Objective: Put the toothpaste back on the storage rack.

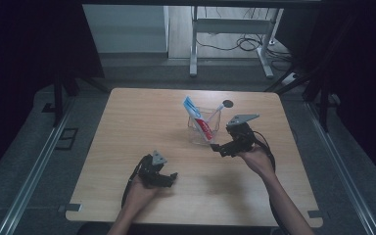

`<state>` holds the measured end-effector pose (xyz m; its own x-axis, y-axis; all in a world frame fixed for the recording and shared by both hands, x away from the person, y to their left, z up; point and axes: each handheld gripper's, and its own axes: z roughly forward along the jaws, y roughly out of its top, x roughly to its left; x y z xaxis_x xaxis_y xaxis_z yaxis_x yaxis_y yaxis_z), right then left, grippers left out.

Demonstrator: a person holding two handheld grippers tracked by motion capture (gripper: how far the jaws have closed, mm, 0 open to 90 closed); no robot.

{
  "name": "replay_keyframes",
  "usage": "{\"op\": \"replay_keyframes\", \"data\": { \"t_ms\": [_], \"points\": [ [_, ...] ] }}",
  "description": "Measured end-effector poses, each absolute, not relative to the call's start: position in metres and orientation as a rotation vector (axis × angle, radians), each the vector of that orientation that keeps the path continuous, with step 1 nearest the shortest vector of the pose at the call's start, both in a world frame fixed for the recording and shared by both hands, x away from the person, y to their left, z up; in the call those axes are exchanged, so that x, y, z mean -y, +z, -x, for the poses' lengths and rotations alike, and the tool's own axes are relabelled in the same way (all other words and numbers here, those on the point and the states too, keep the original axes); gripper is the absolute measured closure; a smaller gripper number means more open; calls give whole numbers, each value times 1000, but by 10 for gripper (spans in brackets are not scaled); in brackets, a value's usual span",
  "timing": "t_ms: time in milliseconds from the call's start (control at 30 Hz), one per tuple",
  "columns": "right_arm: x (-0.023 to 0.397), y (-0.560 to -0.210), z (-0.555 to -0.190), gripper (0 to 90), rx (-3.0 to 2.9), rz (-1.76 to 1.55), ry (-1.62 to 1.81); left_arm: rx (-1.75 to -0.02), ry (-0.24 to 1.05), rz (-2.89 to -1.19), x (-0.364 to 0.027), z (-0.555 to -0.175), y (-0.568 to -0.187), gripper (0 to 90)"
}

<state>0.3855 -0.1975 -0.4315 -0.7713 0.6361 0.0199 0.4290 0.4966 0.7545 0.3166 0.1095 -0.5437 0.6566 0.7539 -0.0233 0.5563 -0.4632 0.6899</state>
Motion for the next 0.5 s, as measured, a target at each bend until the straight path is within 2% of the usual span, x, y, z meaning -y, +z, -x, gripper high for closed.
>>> {"op": "replay_keyframes", "data": {
  "t_ms": [500],
  "points": [
    [210, -453, -364, 6, -2483, -928, 1138, -1012, 379, -2192, -110, -316, -544, 144]
  ]
}}
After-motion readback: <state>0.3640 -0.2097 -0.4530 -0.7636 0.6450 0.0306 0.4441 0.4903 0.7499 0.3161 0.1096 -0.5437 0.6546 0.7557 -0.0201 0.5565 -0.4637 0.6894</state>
